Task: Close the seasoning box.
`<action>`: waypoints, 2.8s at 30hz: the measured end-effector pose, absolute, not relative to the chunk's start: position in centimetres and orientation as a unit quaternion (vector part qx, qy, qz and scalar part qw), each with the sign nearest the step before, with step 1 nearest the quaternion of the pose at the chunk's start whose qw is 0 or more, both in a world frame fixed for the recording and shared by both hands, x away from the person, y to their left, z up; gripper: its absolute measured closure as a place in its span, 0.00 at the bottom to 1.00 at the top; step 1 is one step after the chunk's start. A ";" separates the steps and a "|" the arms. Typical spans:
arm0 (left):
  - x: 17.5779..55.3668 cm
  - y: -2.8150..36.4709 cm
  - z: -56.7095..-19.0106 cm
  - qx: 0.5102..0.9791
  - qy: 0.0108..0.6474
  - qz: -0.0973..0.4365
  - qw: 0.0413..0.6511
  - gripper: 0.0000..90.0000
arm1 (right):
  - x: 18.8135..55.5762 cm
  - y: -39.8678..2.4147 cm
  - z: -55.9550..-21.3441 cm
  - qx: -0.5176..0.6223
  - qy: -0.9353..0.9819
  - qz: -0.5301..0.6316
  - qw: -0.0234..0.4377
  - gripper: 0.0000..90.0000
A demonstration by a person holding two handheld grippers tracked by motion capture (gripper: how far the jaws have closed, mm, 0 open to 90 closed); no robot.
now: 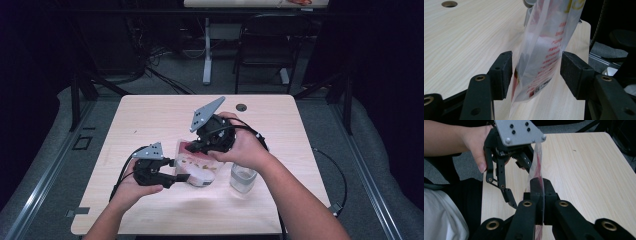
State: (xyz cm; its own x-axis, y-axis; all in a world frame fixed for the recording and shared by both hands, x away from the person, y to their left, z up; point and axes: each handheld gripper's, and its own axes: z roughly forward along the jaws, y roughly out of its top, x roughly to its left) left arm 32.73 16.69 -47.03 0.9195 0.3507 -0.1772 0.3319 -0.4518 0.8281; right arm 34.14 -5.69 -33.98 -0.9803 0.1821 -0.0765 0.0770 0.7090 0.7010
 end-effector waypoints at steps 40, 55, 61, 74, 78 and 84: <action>33.8 14.7 -51.3 0.854 0.173 -0.047 0.489 0.46 | 33.3 -6.7 -33.2 0.057 0.917 0.388 0.072 1.00; 33.7 15.3 -51.1 0.860 0.177 -0.054 0.476 0.65 | 33.5 -6.5 -33.4 0.053 0.917 0.390 0.064 1.00; 33.5 15.4 -51.0 0.861 0.178 -0.055 0.473 0.67 | 33.5 -6.8 -33.5 0.057 0.915 0.394 0.060 1.00; 33.3 16.1 -50.8 0.872 0.189 -0.055 0.448 0.70 | 33.5 -7.1 -34.2 0.064 0.916 0.392 0.060 0.98; 33.3 16.2 -50.8 0.874 0.191 -0.054 0.442 0.70 | 33.5 -7.2 -34.4 0.069 0.914 0.395 0.060 0.97; 33.3 16.5 -50.8 0.880 0.195 -0.048 0.430 0.71 | 33.5 -7.3 -34.6 0.075 0.915 0.391 0.064 0.94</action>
